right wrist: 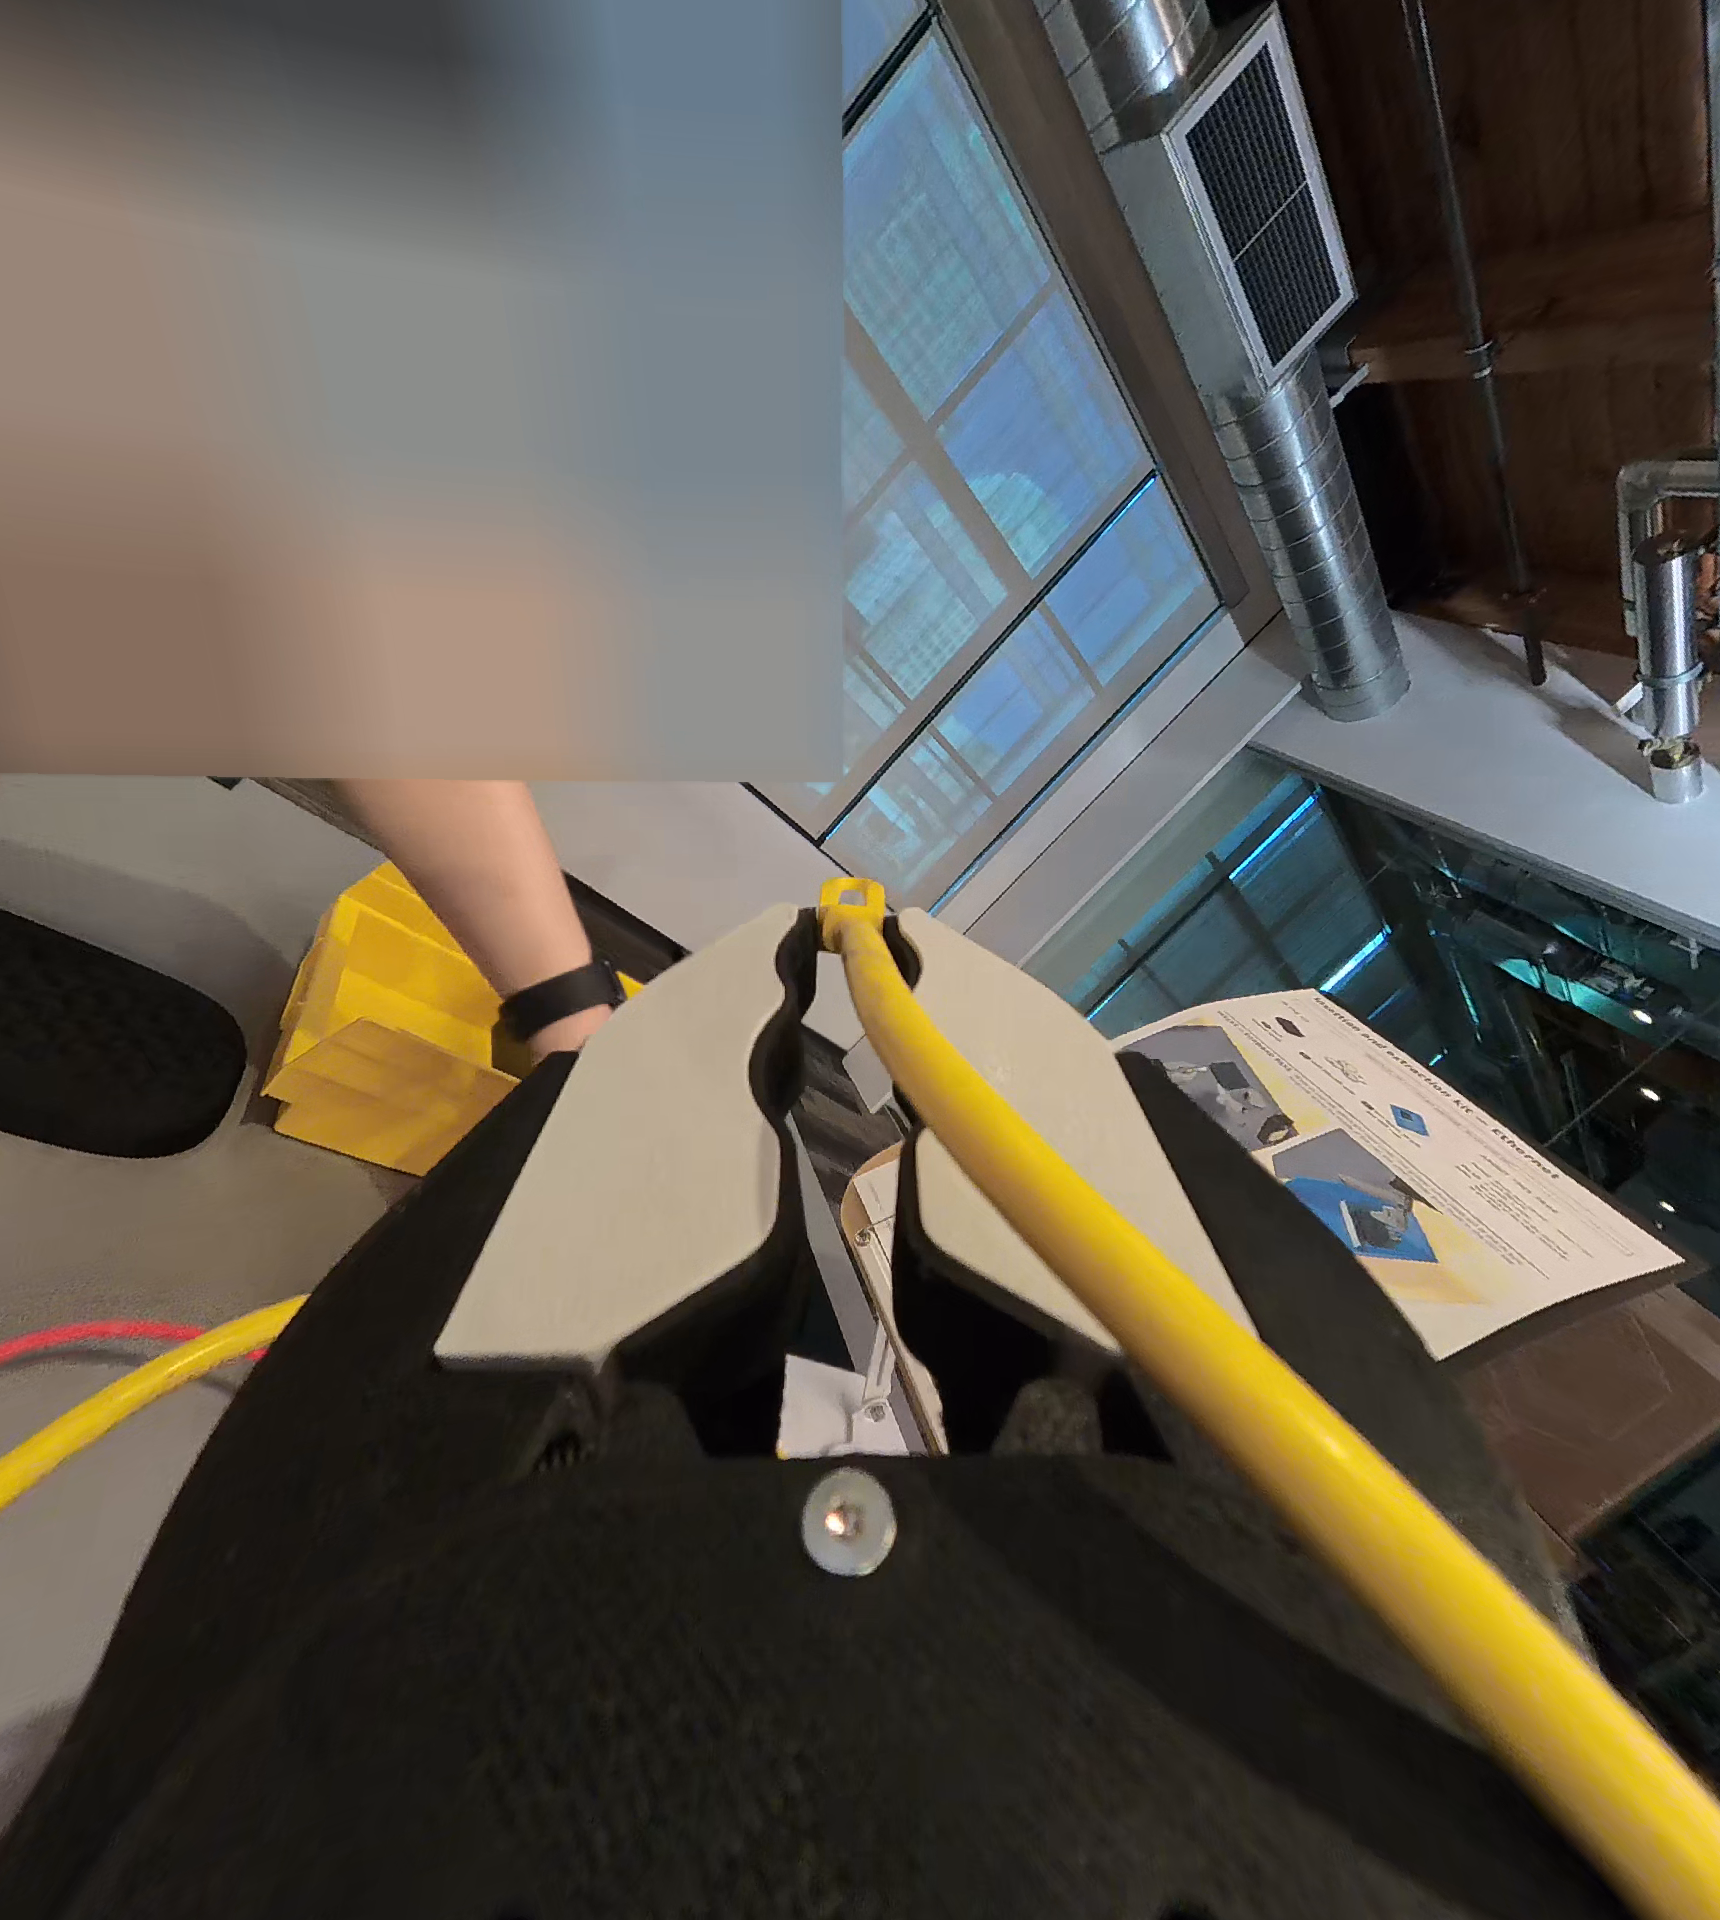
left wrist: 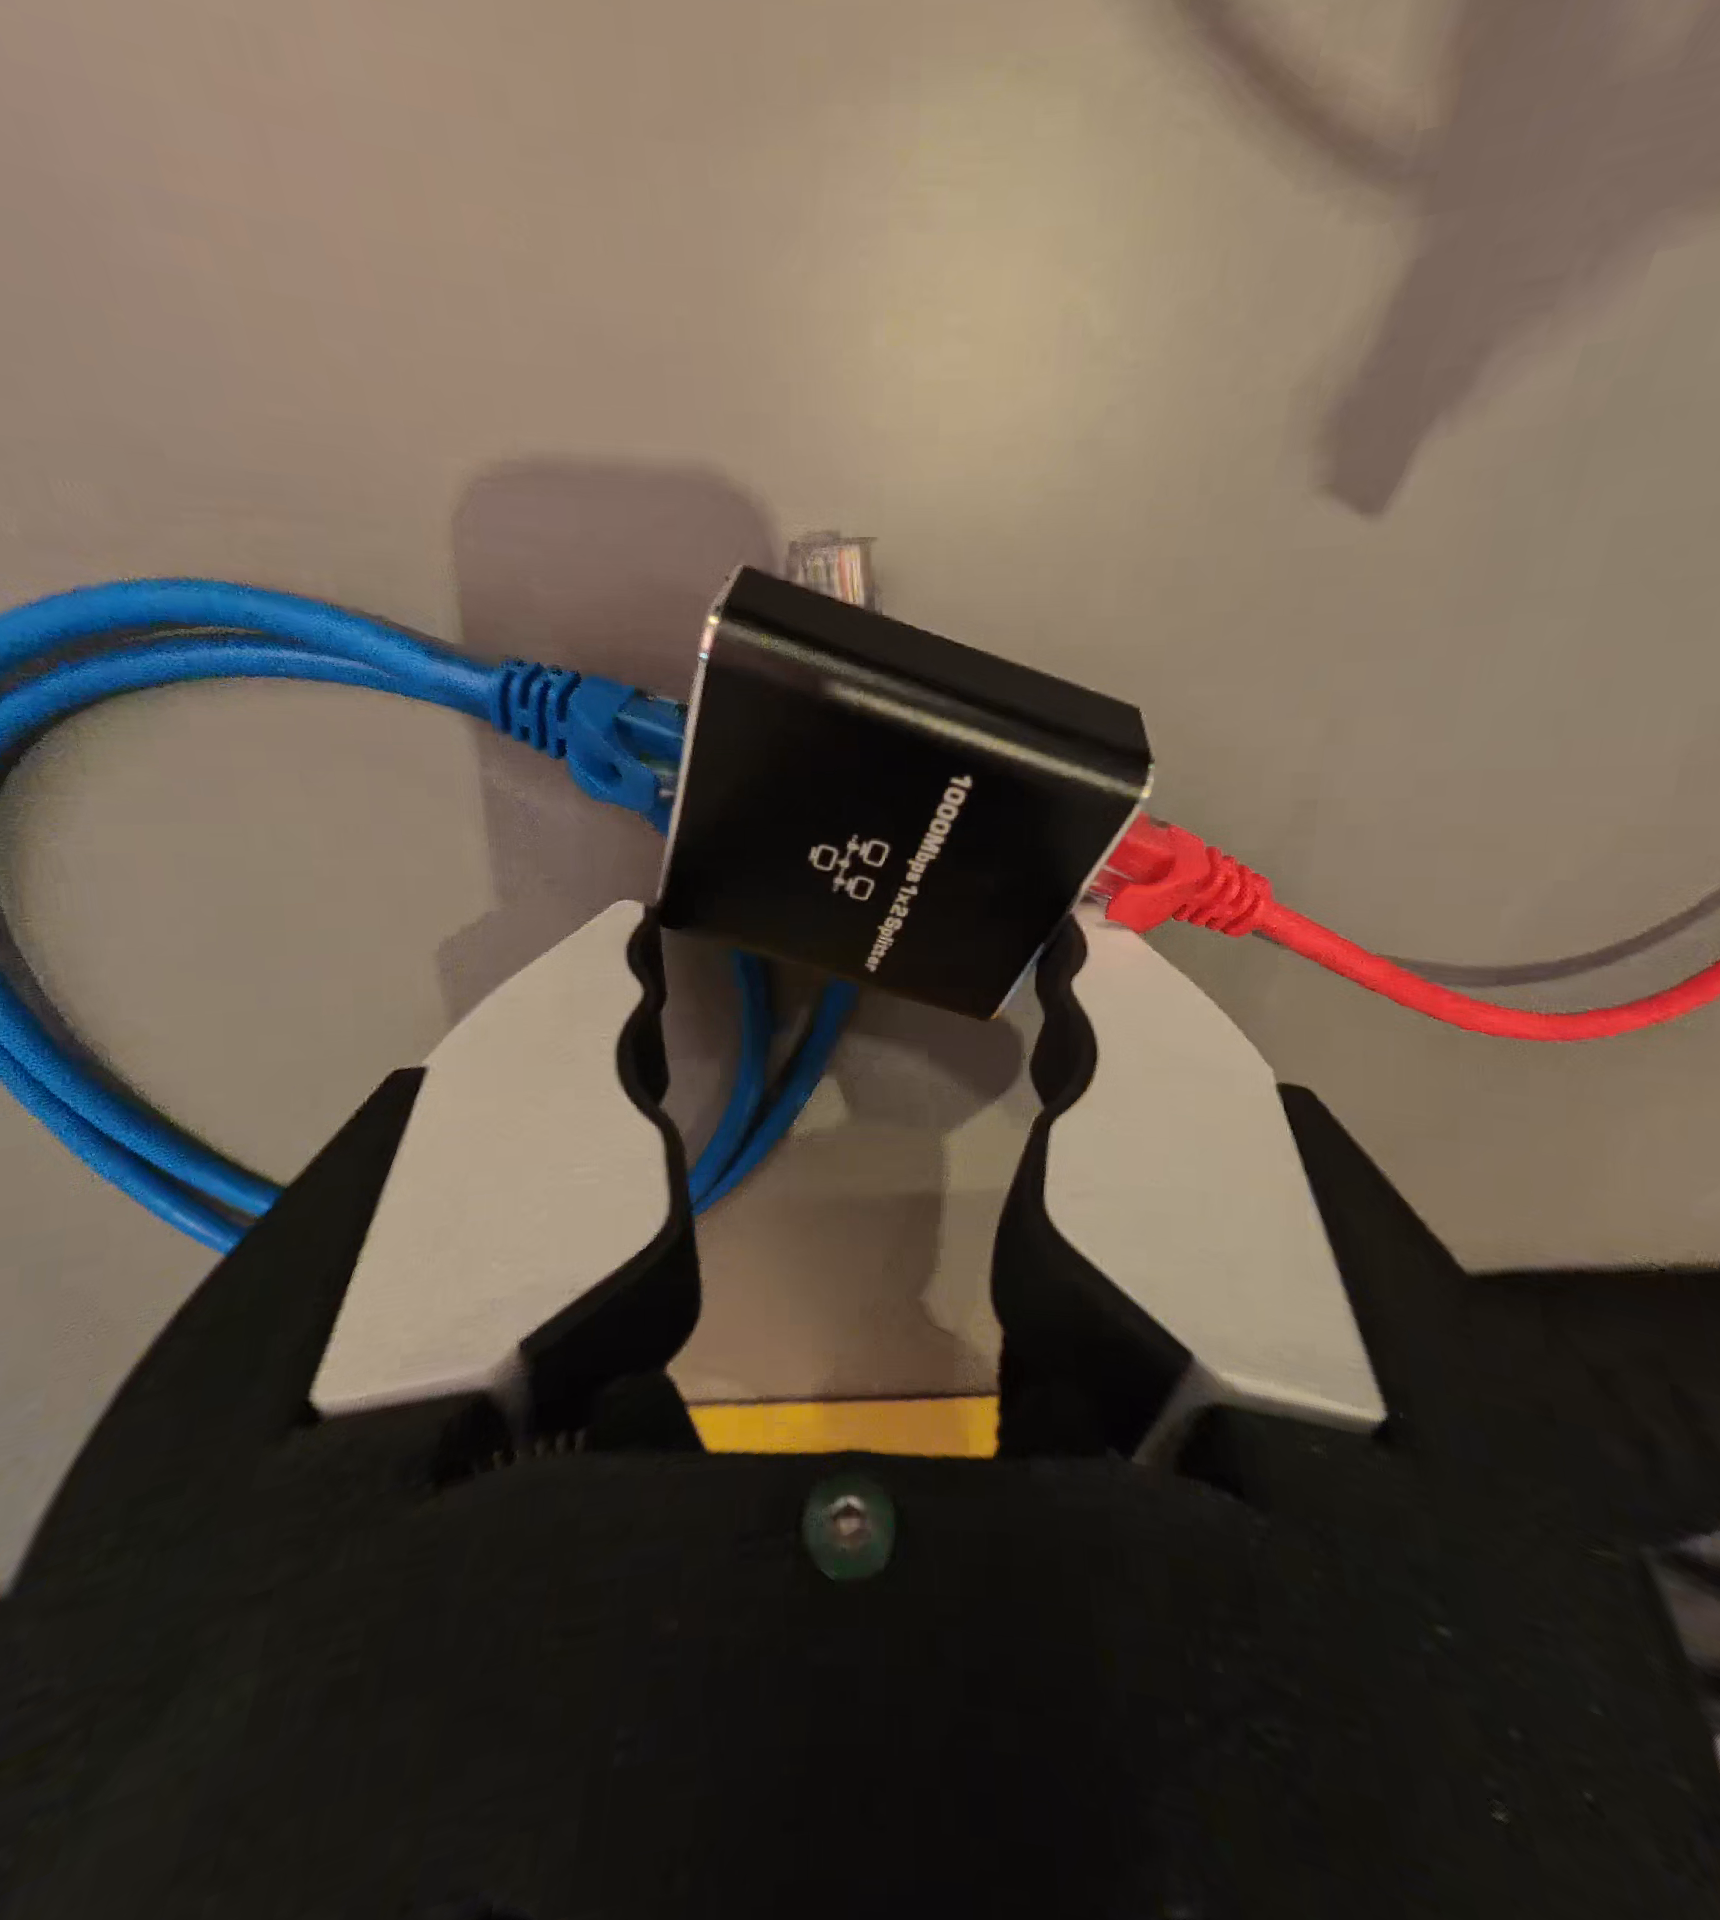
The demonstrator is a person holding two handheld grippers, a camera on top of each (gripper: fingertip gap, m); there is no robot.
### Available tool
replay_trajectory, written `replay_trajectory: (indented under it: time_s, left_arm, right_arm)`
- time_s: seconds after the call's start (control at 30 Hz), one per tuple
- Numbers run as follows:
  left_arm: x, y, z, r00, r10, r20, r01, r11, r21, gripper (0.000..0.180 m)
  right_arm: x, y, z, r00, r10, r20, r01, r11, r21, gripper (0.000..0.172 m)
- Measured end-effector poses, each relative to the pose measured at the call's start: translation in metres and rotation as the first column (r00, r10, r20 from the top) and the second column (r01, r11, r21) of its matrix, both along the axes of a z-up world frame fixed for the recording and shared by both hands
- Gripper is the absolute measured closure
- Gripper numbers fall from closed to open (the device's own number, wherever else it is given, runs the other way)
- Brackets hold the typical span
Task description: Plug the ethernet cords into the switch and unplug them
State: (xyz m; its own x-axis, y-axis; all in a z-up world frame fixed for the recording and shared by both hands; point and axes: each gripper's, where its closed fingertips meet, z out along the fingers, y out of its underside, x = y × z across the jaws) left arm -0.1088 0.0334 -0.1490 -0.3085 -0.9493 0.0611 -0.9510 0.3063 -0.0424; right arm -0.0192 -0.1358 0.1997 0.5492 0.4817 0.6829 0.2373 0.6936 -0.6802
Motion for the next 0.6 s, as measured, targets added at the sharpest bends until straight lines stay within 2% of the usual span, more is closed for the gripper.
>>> replay_trajectory:
  time_s: [0.07,0.13,0.23,0.27,0.3,0.37,0.4,0.47,0.6]
  left_arm:
    - [-0.004,0.006,0.0,0.987,0.159,-0.007,-0.159,0.986,0.043,0.112]
    - [-0.011,0.013,0.0,0.945,0.326,0.001,-0.325,0.941,0.096,0.112]
    - [-0.025,0.01,0.0,0.845,0.534,-0.017,-0.531,0.843,0.089,0.112]
    - [-0.028,0.006,0.001,0.808,0.589,-0.028,-0.586,0.808,0.067,0.122]
    - [-0.029,-0.001,0.003,0.763,0.645,-0.046,-0.645,0.764,0.023,0.152]
    - [-0.026,-0.005,0.007,0.682,0.731,-0.035,-0.731,0.68,-0.054,0.166]
    - [-0.023,-0.007,0.009,0.661,0.75,-0.03,-0.749,0.656,-0.094,0.163]
    - [-0.024,-0.007,0.012,0.666,0.746,-0.026,-0.743,0.66,-0.11,0.142]
    - [-0.019,0.002,0.028,0.751,0.644,0.149,-0.64,0.765,-0.079,0.138]
  right_arm:
    - [0.001,-0.001,0.001,1.0,0.005,-0.005,-0.005,1.0,0.004,0.159]
    - [0.001,-0.003,0.002,1.0,0.01,-0.007,-0.01,1.0,0.005,0.159]
    - [-0.001,-0.005,0.003,1.0,0.022,-0.009,-0.022,1.0,0.009,0.159]
    - [-0.002,-0.005,0.003,1.0,0.024,-0.009,-0.024,1.0,0.011,0.159]
    - [-0.003,-0.006,0.003,1.0,0.026,-0.007,-0.026,1.0,0.012,0.159]
    - [-0.005,-0.008,0.004,0.999,0.032,-0.003,-0.032,0.999,0.015,0.159]
    - [-0.006,-0.009,0.004,0.999,0.035,-0.002,-0.035,0.999,0.019,0.159]
    - [-0.006,-0.012,0.004,0.999,0.042,-0.001,-0.042,0.999,0.026,0.159]
    - [0.0,-0.018,0.008,0.998,0.053,-0.023,-0.052,0.998,0.04,0.159]
